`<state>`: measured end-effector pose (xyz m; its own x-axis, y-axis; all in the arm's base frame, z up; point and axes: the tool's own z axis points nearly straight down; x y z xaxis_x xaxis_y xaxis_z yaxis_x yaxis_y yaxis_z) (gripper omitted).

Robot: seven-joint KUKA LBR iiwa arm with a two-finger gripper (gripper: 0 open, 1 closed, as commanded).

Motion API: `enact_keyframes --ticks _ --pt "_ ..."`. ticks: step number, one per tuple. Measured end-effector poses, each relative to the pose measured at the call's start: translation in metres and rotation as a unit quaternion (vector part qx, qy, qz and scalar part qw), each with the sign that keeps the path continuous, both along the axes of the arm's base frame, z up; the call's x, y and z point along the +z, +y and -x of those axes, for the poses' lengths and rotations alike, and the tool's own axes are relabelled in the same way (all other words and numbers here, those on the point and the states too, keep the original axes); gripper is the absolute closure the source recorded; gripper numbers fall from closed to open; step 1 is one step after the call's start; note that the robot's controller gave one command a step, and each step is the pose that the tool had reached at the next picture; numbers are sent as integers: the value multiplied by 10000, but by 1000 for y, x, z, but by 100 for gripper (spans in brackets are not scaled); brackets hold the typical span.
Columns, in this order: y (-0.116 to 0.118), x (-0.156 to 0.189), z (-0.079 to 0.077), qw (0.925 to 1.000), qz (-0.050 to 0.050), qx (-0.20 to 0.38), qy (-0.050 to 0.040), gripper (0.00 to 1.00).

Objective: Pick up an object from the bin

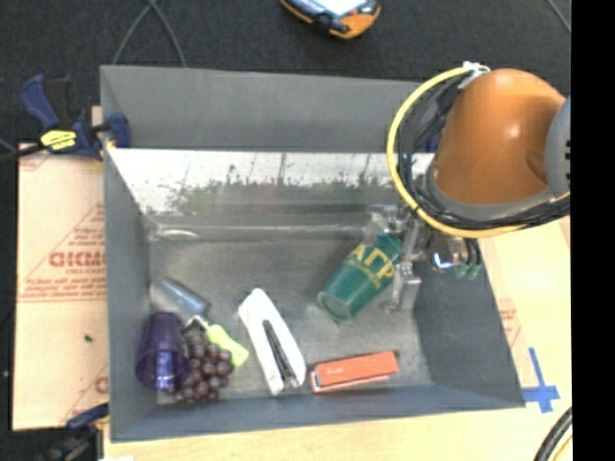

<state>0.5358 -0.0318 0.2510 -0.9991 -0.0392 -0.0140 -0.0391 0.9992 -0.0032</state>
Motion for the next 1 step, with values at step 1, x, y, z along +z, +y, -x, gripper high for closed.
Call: enact_keyframes --ticks 1 --pt "-2 8 -1 9999 12 63 -96 0"
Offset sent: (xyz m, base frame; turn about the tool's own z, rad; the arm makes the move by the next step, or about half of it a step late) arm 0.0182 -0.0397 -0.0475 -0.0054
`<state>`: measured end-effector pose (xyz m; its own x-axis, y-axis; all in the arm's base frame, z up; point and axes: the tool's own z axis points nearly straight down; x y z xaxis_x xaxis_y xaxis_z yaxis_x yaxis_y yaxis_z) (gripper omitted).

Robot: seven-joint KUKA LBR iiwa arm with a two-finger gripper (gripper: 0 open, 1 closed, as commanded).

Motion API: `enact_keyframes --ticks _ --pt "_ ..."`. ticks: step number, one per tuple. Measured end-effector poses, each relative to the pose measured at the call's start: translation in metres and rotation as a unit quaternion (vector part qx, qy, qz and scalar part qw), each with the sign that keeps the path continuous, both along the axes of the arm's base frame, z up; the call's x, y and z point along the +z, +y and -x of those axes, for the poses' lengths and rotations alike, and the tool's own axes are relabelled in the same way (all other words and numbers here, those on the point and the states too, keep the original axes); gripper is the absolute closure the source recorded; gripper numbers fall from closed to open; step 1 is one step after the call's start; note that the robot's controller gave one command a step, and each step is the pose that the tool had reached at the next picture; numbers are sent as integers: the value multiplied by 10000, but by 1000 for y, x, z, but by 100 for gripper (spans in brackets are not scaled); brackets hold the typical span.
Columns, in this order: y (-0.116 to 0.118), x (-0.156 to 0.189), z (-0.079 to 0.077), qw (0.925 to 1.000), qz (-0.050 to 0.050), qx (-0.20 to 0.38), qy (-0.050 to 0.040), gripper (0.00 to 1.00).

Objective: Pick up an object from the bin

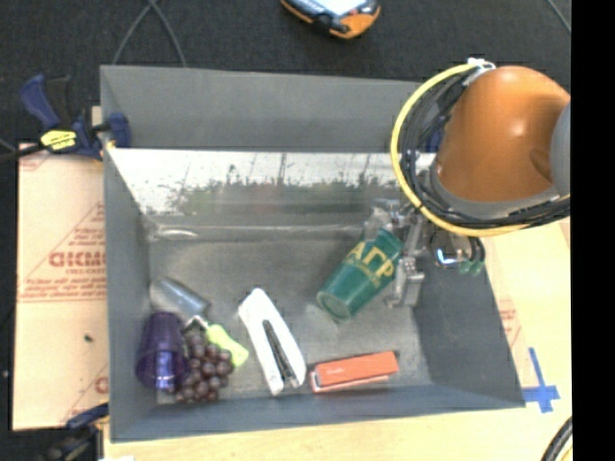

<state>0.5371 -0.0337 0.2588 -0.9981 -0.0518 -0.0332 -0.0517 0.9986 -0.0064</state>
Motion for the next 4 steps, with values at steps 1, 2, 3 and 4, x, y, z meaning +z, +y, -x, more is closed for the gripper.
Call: enact_keyframes --ticks 1,2,3,4 --pt "-39 -55 -18 10000 -2 -43 9 0" --pt "-18 -66 -11 10000 3 2 -2 0" --pt "-39 -107 -66 9975 -15 -712 -34 0" --pt "-12 -122 -40 9951 9 991 18 0"
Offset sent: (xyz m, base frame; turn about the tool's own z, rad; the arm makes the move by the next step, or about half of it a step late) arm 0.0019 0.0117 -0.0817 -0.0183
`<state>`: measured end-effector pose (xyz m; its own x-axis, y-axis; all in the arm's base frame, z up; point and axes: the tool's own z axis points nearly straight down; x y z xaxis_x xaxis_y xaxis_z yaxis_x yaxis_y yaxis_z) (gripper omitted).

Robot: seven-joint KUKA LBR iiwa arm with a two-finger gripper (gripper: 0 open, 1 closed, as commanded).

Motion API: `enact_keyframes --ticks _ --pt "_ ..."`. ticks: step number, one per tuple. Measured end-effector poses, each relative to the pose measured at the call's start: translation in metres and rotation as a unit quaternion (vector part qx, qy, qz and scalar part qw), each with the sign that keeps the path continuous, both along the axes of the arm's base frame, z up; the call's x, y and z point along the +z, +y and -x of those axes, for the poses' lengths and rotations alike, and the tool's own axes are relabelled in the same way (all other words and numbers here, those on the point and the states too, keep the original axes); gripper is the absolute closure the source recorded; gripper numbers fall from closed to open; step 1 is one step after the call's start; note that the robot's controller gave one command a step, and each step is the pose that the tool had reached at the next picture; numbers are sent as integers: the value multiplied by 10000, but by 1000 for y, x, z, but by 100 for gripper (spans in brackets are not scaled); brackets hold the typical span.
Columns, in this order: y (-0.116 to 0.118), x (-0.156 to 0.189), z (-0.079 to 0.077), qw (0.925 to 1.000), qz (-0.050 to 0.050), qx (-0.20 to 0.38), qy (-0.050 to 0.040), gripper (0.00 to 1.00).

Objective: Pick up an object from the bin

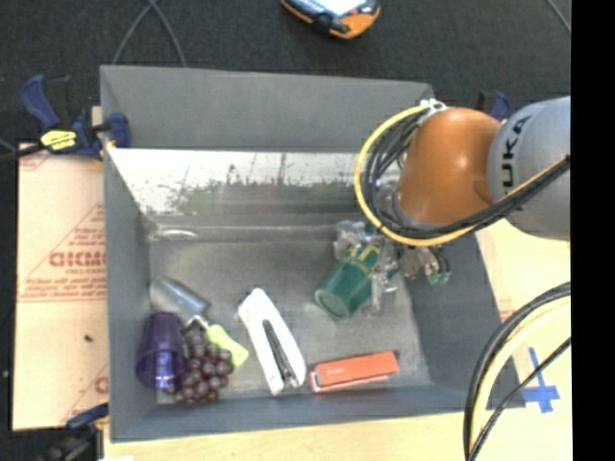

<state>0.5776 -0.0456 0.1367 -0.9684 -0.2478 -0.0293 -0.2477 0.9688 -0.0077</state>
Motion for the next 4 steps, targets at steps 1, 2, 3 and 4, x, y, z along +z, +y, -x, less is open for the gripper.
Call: enact_keyframes --ticks 1,2,3,4 --pt "-20 29 -27 9887 -17 -1494 -89 0" --pt "1 59 -7 10000 6 -23 -46 0" --pt "-7 27 -24 9901 -15 -1403 -73 100" --pt "-7 27 -24 9901 -14 -1401 -73 0"
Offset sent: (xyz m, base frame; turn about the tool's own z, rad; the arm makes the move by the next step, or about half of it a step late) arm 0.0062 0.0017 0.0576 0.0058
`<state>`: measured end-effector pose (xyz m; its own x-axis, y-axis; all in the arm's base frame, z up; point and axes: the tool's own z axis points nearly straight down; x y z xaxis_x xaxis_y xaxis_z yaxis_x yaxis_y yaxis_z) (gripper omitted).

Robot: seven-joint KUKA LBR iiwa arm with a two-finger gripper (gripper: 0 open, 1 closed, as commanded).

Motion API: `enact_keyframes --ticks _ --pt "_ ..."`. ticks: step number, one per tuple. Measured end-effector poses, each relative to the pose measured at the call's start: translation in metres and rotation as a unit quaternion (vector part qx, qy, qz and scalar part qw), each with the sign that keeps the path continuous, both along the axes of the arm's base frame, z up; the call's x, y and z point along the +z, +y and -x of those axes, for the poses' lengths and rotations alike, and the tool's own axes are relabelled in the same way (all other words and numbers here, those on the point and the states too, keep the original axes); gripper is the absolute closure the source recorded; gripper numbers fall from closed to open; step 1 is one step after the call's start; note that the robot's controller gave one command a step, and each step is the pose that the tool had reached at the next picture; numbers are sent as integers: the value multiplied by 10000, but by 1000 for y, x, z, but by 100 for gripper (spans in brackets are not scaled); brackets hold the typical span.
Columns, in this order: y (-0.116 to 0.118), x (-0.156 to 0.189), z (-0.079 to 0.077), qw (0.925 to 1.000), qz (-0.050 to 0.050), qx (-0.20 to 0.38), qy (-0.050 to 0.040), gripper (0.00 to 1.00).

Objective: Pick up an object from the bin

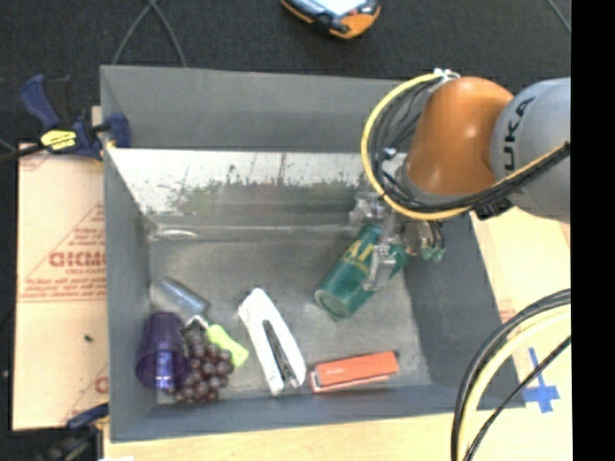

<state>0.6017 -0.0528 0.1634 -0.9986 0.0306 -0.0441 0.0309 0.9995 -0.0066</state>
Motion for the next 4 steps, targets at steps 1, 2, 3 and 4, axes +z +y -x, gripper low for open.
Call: enact_keyframes --ticks 1,2,3,4 --pt "0 0 0 10000 1 2 0 0" --pt "-4 -51 -3 9952 43 980 17 0" --pt "-7 -57 -9 9934 60 1146 -10 0" --pt "-49 -34 6 9896 87 1435 -33 0"
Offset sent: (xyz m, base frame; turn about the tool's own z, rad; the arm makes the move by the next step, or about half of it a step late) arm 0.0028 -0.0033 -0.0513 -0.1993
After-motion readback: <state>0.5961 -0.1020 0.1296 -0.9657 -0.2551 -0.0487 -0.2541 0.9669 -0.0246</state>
